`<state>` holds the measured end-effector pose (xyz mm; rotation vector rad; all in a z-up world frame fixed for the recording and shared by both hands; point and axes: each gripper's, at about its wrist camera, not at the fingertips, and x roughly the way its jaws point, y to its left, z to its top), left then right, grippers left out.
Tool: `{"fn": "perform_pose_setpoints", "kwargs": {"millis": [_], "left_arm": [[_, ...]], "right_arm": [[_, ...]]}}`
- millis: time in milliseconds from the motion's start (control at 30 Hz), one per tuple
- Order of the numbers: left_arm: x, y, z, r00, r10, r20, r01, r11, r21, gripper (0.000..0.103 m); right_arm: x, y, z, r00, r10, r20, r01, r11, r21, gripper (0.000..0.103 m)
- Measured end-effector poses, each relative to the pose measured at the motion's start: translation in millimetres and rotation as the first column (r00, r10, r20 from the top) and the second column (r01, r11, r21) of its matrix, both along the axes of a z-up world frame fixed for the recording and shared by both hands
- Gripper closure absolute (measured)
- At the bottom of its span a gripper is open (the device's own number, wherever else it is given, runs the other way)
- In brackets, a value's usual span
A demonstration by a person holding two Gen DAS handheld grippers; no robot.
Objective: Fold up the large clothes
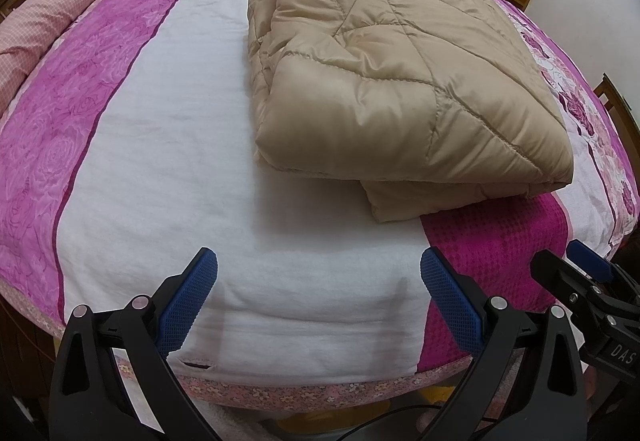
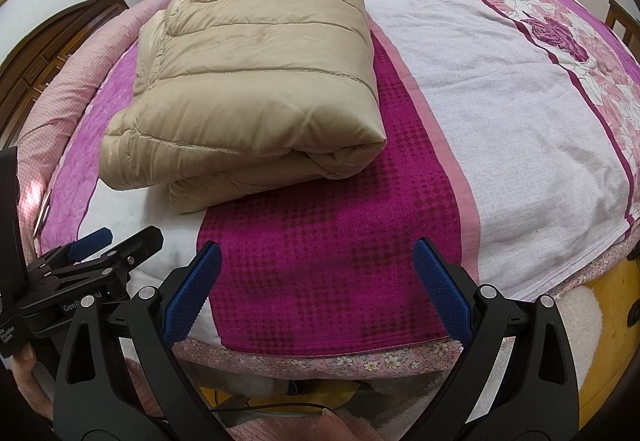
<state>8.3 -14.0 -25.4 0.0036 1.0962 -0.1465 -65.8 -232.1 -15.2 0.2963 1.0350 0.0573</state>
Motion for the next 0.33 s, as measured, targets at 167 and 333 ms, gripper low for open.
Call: {"fn": "perform_pose_setpoints", "kwargs": {"millis": [167, 333], "left_arm": [[0.3, -0.8, -0.3, 1.0, -0.011, -0.001, 0.011, 1.0, 0.003, 0.006], [3.1, 8.3, 4.7, 1.0, -0.012, 0.016, 0.012, 1.0, 0.026, 0.006]], "right_arm": [[-0.1, -0.6, 0.2, 1.0, -0.001, 0.001, 0.001, 1.0, 0.001, 0.007], [2.8, -17.2, 10.5, 0.999, -0.011, 0.035, 0.011, 1.0, -0.011, 0.007]]}}
